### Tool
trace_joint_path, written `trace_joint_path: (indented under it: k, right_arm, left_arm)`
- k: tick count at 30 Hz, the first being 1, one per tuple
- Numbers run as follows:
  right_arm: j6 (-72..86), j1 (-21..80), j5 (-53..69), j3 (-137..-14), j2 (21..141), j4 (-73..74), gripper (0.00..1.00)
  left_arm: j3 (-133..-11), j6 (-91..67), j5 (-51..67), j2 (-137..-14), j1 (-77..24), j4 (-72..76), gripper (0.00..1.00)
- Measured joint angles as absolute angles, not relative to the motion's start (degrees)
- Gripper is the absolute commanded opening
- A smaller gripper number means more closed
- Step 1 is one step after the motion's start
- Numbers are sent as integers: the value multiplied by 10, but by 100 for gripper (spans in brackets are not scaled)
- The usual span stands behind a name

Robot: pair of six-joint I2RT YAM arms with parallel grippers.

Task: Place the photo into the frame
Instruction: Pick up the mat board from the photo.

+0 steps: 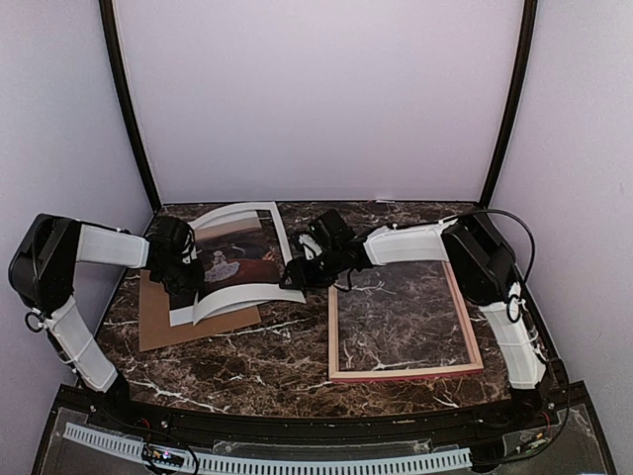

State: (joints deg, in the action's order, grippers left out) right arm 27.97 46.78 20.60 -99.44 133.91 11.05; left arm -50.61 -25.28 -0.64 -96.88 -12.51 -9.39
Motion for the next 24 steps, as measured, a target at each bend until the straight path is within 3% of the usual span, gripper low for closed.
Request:
trace_joint_path:
  k: [14, 24]
  right_arm:
    - [266, 431, 210, -991, 1303, 173, 73]
    - [284, 424, 263, -992, 1291, 163, 64]
  left_arm:
    - [-503, -250, -24, -956, -125, -119, 15]
    - [-491, -250, -24, -947, -128, -119, 15]
